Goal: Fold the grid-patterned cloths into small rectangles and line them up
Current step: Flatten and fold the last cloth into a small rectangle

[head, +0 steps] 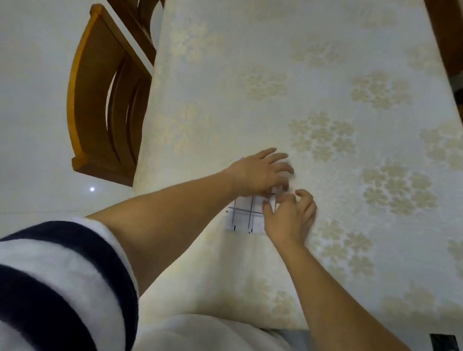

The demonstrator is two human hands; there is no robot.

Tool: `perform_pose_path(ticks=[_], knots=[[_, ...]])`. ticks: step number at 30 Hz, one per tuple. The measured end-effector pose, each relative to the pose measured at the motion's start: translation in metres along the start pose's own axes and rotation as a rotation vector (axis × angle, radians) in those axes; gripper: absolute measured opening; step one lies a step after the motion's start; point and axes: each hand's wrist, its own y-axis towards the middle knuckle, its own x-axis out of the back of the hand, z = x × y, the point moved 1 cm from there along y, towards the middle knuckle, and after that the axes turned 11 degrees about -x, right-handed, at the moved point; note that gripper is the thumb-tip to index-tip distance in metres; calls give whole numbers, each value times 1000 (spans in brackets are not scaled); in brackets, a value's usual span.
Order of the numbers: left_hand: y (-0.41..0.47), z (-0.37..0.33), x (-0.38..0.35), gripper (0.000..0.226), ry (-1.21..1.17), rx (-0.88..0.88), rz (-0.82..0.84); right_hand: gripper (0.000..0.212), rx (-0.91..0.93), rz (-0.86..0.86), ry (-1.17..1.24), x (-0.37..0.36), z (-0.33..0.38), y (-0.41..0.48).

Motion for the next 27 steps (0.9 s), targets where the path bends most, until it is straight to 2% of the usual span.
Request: perform_pose_path(ticks=[2, 5, 9, 11, 13, 17, 19, 21, 23, 25, 27], knots=[[11, 4, 9, 38, 43, -49, 130, 32, 51, 29, -38, 0, 3, 7], [13, 16, 14, 26, 52, 12, 136, 26, 124, 86, 59, 10, -4, 18], [-5, 36, 13, 24, -224, 269, -33, 27, 68, -9, 200, 30, -32, 43], [-18, 40, 0, 26, -388, 424, -101, 39, -3, 61, 215, 36, -42, 57], [-32, 38, -17, 26, -450, 518, -147, 41, -10, 96, 195, 36, -49, 67], [-40, 21, -33, 22, -428, 622, -252, 30, -7, 16, 131, 41, -48, 68], [-40, 11, -37, 25, -327, 673, -300, 39, -12, -115, 48, 40, -43, 61], [-37, -6, -38, 33, -214, 747, -433, 52, 93, -204, 0, 39, -29, 51], [-27, -27, -39, 40, -182, 675, -519, 56, 316, -139, -79, 30, -9, 37], [-12, -52, -48, 51, -222, 533, -410, 67, 452, 21, -160, 11, 1, 20], [-8, -63, -62, 56, -285, 515, -280, 68, 460, 73, -247, -5, -7, 11]])
